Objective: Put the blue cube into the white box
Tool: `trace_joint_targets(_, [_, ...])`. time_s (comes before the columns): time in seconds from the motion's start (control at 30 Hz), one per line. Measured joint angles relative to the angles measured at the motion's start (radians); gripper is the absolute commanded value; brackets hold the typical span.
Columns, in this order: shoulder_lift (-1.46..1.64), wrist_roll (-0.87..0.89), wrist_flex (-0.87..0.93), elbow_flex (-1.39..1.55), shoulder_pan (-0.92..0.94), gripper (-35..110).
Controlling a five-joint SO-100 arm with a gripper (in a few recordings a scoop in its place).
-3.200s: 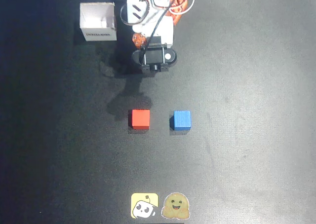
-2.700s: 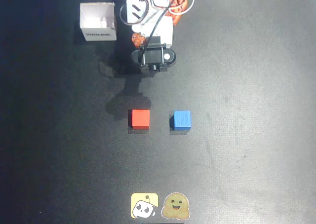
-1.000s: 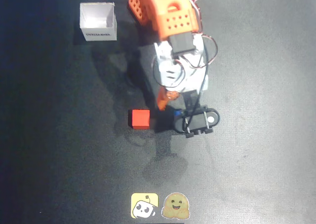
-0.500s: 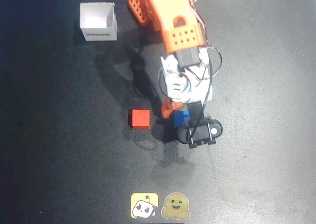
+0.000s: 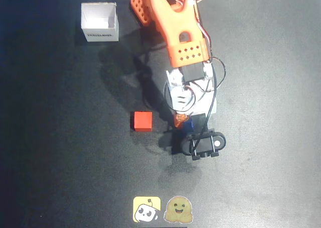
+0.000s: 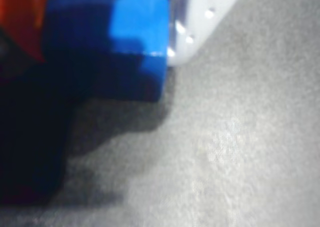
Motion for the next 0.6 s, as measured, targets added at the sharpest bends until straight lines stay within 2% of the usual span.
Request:
trace_joint_targets(0.27, [0.057, 0.086, 0.104, 0.000, 0.071, 0])
trace_joint_targets(0.6, [0.393, 0.210, 0.480, -0.080, 0.284, 0])
